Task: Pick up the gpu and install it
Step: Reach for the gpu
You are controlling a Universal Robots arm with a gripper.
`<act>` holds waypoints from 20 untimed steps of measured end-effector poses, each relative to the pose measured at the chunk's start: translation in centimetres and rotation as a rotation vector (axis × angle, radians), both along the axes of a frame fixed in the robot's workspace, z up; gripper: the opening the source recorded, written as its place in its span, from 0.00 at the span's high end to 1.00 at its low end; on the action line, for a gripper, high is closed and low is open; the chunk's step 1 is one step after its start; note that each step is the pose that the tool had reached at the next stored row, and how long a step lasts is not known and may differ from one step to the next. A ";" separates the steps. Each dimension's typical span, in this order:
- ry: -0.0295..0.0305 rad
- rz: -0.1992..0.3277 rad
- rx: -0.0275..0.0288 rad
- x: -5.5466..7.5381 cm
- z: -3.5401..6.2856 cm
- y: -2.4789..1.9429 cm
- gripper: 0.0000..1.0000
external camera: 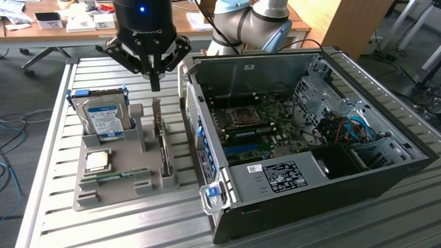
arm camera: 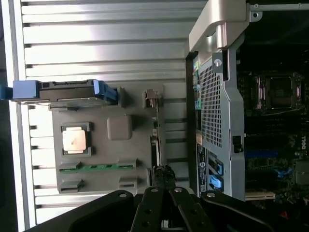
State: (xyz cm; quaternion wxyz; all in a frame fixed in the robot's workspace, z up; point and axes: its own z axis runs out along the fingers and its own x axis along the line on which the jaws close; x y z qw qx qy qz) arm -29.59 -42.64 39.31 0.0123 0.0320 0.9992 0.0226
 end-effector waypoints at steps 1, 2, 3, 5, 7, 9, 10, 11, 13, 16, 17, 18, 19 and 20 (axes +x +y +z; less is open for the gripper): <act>0.0000 0.000 0.0000 0.0 0.00 -0.25 0.89; 0.0000 0.000 -0.0001 -0.1 0.00 -0.45 0.89; 0.0000 0.000 0.0000 -0.1 0.00 -0.62 0.89; -0.0001 0.000 0.0000 -0.2 -0.01 -0.83 0.89; -0.0001 0.000 0.0001 -0.2 -0.01 -0.87 0.89; -0.0001 0.000 0.0000 -0.2 -0.01 -0.87 0.89; 0.0000 0.000 0.0000 -0.2 0.00 -0.88 0.89; 0.0001 0.000 0.0000 -0.2 0.00 -0.91 0.89; 0.0000 0.000 0.0000 -0.2 -0.01 -1.02 0.89; 0.0000 0.000 0.0000 -0.2 -0.01 -1.21 0.89; -0.0001 0.000 0.0000 -0.2 -0.02 -1.29 0.89; 0.0000 0.000 0.0000 -0.2 -0.02 -1.40 0.89; -0.0001 0.000 0.0001 -0.2 -0.02 -1.50 0.89; 0.0000 0.000 0.0000 -0.2 -0.02 -1.60 0.89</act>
